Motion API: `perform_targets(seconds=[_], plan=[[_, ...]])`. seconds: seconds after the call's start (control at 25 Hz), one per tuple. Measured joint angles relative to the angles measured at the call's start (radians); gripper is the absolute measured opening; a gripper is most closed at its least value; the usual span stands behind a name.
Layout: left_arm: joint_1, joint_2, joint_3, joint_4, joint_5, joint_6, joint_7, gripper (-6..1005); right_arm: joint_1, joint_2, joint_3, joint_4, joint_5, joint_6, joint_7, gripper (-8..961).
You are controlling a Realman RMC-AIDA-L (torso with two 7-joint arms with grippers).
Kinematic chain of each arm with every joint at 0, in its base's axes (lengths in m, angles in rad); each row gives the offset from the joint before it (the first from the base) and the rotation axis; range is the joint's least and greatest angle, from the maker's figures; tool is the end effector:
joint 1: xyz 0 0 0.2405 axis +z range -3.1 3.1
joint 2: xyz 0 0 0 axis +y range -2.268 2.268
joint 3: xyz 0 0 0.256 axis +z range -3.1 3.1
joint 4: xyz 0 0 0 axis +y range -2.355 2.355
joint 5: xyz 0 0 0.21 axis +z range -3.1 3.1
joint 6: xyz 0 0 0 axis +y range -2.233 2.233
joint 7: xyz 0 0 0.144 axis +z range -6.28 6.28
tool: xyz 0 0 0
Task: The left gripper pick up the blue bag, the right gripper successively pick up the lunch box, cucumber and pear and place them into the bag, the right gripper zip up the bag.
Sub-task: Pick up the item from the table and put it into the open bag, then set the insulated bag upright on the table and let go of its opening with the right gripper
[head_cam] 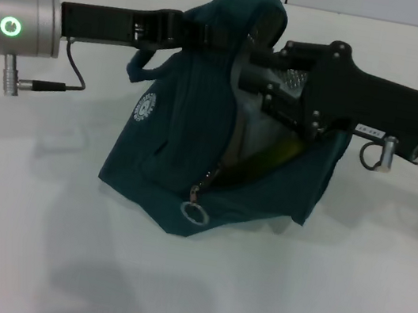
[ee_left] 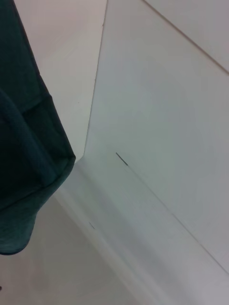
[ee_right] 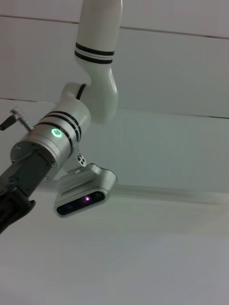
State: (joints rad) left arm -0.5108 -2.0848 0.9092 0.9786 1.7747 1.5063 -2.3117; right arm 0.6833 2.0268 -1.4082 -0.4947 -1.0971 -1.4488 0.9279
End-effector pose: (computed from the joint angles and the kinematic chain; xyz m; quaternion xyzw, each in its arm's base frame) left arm -0.1956 0.3586 0.0345 -0.8236 -0.4725 -0.3095 0.0504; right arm 0.1463 0.3562 -0.0354 -0.9128 -0.0343 0.3913 0.1117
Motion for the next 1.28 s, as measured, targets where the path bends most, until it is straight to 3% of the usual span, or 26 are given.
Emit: perform_targets(seconds=[0.16,0.4,0.6,0.92,1.08,1.28], plan=[[0.002,0.0,0.0,0.0,0.0,-0.007,0.0,61,-0.029,-0.009,0.005,-0.017,0.033,-0.006,0.0,208],[0.009,0.002,-0.005,0.0,0.002,-0.01,0.0,62,-0.129,-0.018,0.124,-0.058,0.045,-0.012,-0.001,463],[0.009,0.002,-0.006,0.0,0.008,-0.019,0.0,62,-0.211,-0.054,0.234,-0.042,0.043,0.006,0.006,606],[0.007,0.002,-0.006,-0.001,0.009,-0.02,0.0,62,-0.252,-0.101,0.248,0.032,0.006,0.065,0.018,606],[0.004,0.002,-0.006,-0.001,0.009,-0.02,0.0,62,-0.252,-0.097,0.247,0.055,-0.034,0.065,0.019,605],[0.008,0.002,-0.006,-0.001,0.005,-0.022,0.0,62,-0.246,-0.074,0.243,0.056,-0.081,0.074,0.021,603]])
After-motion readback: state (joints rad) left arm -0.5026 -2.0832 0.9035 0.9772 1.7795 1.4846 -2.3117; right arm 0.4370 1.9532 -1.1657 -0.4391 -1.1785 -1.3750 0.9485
